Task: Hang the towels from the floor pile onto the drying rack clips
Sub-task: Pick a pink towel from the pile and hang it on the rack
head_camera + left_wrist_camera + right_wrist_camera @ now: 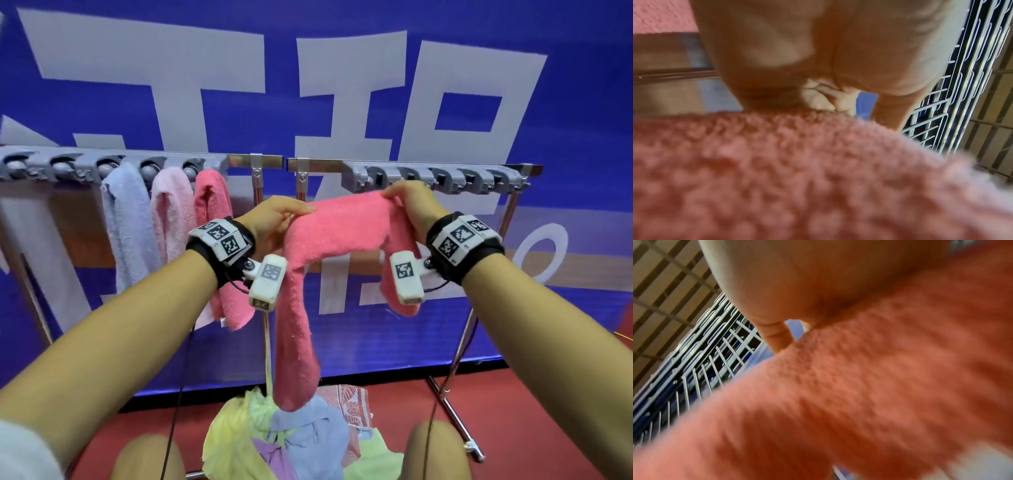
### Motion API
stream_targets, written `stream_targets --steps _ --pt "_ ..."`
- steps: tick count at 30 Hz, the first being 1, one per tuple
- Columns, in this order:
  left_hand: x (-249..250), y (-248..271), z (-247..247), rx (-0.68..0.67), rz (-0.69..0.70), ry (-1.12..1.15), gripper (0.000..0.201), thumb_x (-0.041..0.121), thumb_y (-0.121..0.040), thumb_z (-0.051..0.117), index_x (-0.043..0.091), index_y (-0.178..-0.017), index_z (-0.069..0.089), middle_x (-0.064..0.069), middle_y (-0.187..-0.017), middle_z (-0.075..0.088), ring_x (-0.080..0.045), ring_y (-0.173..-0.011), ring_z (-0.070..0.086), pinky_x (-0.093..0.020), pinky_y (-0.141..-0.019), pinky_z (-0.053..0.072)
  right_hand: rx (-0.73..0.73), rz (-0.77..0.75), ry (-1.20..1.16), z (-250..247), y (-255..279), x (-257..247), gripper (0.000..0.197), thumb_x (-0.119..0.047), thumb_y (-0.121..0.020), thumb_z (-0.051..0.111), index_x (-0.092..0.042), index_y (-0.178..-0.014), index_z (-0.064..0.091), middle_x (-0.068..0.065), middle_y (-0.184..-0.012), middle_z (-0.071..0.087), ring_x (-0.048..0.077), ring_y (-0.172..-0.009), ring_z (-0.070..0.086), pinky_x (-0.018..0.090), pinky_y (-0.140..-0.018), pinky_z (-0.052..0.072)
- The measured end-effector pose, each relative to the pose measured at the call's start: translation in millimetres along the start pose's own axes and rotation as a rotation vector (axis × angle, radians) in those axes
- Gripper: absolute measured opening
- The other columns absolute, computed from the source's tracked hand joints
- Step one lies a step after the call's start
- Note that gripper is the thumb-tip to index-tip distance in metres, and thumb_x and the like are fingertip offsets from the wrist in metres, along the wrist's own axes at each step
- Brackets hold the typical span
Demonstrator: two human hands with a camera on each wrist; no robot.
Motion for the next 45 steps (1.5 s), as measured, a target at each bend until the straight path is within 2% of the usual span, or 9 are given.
stream_targets --steps 5,10,13,21,24,26,30,35,45 --pt "8.1 -20.4 27.5 -0.037 0.020 -0.064 0.041 0.010 -0.100 0.043 0.009 -0.065 0.064 0.003 -0.041 0.052 -0.008 -0.035 0.049 -0.014 -0.042 0.042 -0.305 -0.003 0.094 52.9 22.9 6.0 0.011 -0.026 -0.077 0.054 -0.021 -0.073 0.064 -0.003 -0.078 0.068 0.013 -0.079 0.061 0.039 -0.083 0.035" --pt "-0.1 -31.2 32.6 -0.078 -0.045 -0.086 0.027 0.016 -0.098 0.043 0.004 -0.084 0.062 -0.006 -0.060 0.066 -0.017 -0.051 0.062 -0.024 -0.056 0.053 -0.438 0.096 0.039 79.2 26.6 18.8 0.013 -0.028 -0.082 0.052 -0.015 -0.077 0.053 -0.002 -0.063 0.055 0.012 -0.055 0.049 0.031 -0.069 0.038" --pt "-4.0 -32.7 27.5 -0.094 -0.090 -0.086 0.030 0.019 -0.098 0.045 0.004 -0.080 0.065 -0.005 -0.054 0.062 -0.016 -0.044 0.058 -0.023 -0.050 0.051 -0.491 0.134 0.017 77.7 20.8 23.2 0.031 -0.027 -0.084 0.055 -0.004 -0.104 0.062 0.009 -0.089 0.063 0.019 -0.073 0.060 0.034 -0.075 0.047" --pt "-5.6 -75.0 5.8 0.011 -0.133 -0.052 0.026 0.021 -0.089 0.052 0.003 -0.086 0.071 -0.006 -0.051 0.061 -0.019 -0.043 0.055 -0.026 -0.054 0.048 -0.363 0.112 0.064 48.8 -12.5 13.5 0.032 -0.024 -0.071 0.060 -0.009 -0.100 0.062 0.005 -0.077 0.053 0.016 -0.060 0.049 0.029 -0.057 0.038" --pt "-5.3 -95.6 2.1 0.043 -0.116 -0.025 0.024 0.020 -0.085 0.055 0.007 -0.074 0.072 -0.003 -0.048 0.057 -0.018 -0.042 0.050 -0.028 -0.058 0.042 -0.305 0.041 0.080 31.7 -27.7 3.5 0.010 -0.001 -0.079 0.051 -0.011 -0.079 0.054 0.001 -0.068 0.050 0.011 -0.051 0.048 0.019 -0.041 0.036" --pt "-0.8 -109.1 0.8 0.066 -0.056 -0.014 0.025 0.015 -0.088 0.053 0.010 -0.072 0.071 -0.002 -0.051 0.059 -0.016 -0.045 0.052 -0.025 -0.055 0.044 -0.225 -0.017 0.090 17.6 -43.2 -4.1 0.028 0.012 -0.083 0.045 -0.014 -0.076 0.052 0.001 -0.067 0.048 0.005 -0.044 0.047 0.016 -0.037 0.034" --pt "22.1 -140.4 -10.1 0.196 0.149 0.046 0.013 0.003 -0.092 0.058 0.016 -0.090 0.058 0.000 -0.068 0.057 -0.010 -0.054 0.048 -0.022 -0.051 0.040 -0.074 -0.202 0.334 2.9 -74.4 -29.0 0.023 0.000 -0.075 0.052 -0.022 -0.073 0.051 -0.004 -0.070 0.050 0.010 -0.061 0.046 0.025 -0.056 0.036" --pt "30.2 -173.6 -25.6 0.306 0.242 0.065 0.022 0.007 -0.097 0.059 0.018 -0.082 0.047 0.005 -0.061 0.048 -0.003 -0.042 0.043 -0.019 -0.041 0.036 0.012 -0.284 0.787 5.9 -109.9 -48.2 0.018 -0.012 -0.078 0.042 -0.027 -0.077 0.049 -0.009 -0.079 0.058 0.026 -0.087 0.054 0.044 -0.092 0.037" --pt "19.1 -209.7 -29.0 0.431 0.339 -0.183 0.035 0.020 -0.084 0.078 0.021 -0.064 0.050 0.002 -0.060 0.050 -0.010 -0.049 0.040 -0.021 -0.047 0.034 -0.016 -0.336 1.316 6.8 -136.8 -38.3 0.011 -0.015 -0.076 0.046 -0.022 -0.074 0.053 -0.002 -0.083 0.064 0.025 -0.095 0.055 0.052 -0.100 0.021"
Point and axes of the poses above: each hand's wrist, its own y-axis away from the middle knuckle, its own z-axis out of the palm, x = y × z, the point moved 10 cm from there along -y, towards the middle knuckle
